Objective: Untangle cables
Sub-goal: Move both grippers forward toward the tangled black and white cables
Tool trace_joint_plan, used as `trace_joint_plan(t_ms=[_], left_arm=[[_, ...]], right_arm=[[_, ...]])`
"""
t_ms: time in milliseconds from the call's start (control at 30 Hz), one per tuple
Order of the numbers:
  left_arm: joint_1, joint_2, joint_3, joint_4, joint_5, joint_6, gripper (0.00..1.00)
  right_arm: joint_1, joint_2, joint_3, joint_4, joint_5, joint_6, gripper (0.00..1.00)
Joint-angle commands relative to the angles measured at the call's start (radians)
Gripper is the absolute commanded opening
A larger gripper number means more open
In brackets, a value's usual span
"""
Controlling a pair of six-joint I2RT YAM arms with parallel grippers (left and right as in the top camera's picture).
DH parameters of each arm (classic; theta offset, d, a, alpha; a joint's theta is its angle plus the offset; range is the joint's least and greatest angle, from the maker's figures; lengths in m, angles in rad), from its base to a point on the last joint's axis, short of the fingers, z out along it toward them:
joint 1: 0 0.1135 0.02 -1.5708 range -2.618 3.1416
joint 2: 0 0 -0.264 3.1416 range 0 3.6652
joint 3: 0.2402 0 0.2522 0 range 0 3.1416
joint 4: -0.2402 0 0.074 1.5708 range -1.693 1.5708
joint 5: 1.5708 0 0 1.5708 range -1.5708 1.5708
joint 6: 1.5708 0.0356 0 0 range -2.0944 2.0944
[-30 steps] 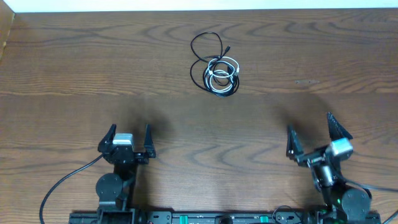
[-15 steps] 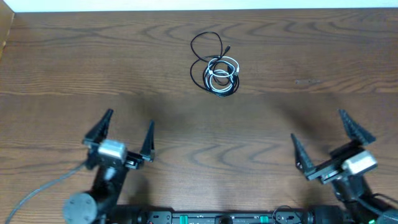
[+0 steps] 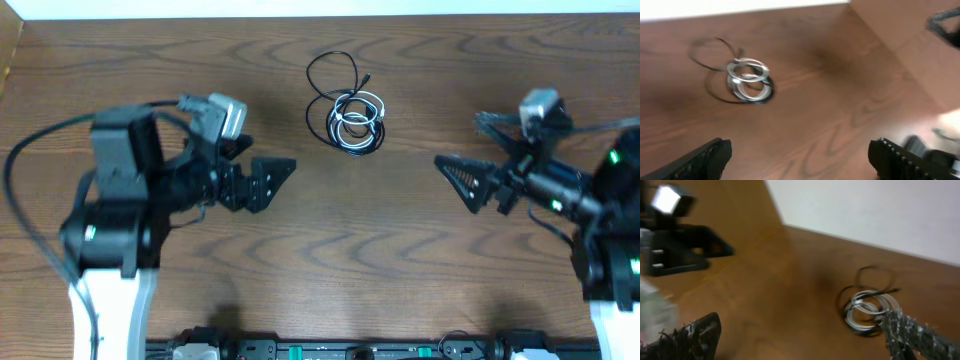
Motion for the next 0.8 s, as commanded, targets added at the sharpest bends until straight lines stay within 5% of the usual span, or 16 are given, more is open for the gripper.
trace_joint_plan(t_ms=[0,133,367,767], left_arm=[[0.002,0.067,0.02,-0.002,0.04,-0.064,0.93],[0.0,0.151,0.064,-0.054,-0.163,-0.163,0.93],[-0.039,0.388,0.303,-0.3,-0.41,-0.19,0.93],[-0.05,0.588,0.303,-0.232,-0.424,-0.308,0.93]], right_arm=[[0.0,0.076,0.014,0.003,-0.086,0.143,0.99],[0.035,0.175,0.022,-0.013,-0.035,0.169,0.99],[0.236,0.438,0.213,-0.228,0.468,0.174,0.99],[0.332,0.74,0.311,-0.065,0.572,0.291,0.99]])
